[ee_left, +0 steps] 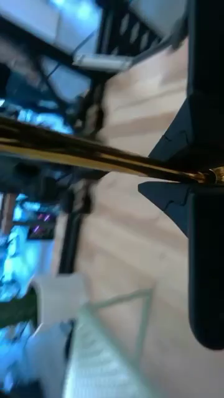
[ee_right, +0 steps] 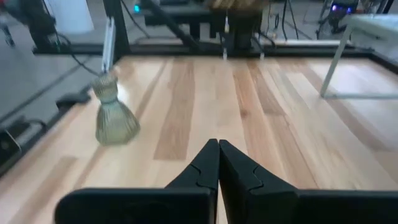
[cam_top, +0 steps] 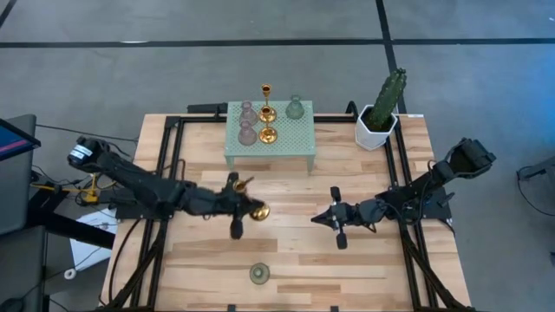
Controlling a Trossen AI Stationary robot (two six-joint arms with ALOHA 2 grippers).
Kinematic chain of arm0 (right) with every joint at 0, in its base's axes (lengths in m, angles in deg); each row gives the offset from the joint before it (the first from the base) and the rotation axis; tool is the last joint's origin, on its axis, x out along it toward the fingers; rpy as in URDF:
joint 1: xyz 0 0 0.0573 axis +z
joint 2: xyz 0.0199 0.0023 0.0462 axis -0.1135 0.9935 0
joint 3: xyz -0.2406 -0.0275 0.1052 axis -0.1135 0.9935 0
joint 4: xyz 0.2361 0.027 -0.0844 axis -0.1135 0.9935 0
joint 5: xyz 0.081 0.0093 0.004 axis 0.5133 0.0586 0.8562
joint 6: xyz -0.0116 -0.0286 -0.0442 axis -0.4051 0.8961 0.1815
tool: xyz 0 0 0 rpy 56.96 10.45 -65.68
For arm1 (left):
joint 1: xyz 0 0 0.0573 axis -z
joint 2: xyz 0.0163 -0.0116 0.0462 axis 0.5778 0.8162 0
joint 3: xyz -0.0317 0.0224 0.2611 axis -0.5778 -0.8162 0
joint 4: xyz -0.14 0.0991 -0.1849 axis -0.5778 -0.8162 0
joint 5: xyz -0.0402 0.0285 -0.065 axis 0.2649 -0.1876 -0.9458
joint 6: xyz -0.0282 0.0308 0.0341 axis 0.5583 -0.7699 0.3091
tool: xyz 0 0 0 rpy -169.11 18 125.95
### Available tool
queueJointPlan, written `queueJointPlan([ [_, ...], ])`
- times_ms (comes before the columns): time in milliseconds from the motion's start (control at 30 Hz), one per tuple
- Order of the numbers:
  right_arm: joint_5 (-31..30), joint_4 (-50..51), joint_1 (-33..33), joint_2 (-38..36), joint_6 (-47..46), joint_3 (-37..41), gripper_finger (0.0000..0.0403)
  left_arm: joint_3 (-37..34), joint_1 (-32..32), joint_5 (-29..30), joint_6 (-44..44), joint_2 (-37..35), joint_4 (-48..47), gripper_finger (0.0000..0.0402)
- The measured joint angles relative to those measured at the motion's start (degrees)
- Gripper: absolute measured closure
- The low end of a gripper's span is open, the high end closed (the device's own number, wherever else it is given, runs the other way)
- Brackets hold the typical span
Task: Pick & Place candle stick holders
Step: Put the gold candle holder on the shelf
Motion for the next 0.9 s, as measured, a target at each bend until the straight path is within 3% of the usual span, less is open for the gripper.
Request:
queueJointPlan([
  [233, 0.3, 5.1, -2.3, 0.0, 2.3, 0.0, 0.0403, 6.7, -13.3, -3.4, -2.2, 7.2, -1.0, 0.0390],
  [467, 2.8, -2.6, -4.8, 0.0, 3.5, 3.5, 0.0403, 15.0, -26.3, -9.8, -2.2, 17.3, -0.5, 0.0389],
  [667, 6.7, -13.8, -4.8, 0.0, 3.2, 8.4, 0.0403, 19.9, -31.4, -9.2, -3.9, 23.7, 0.6, 0.0390],
  [900, 6.7, -14.3, -4.5, 0.0, 1.1, 10.3, 0.0403, 23.3, -33.5, -5.7, -5.1, 26.9, 0.8, 0.0390],
])
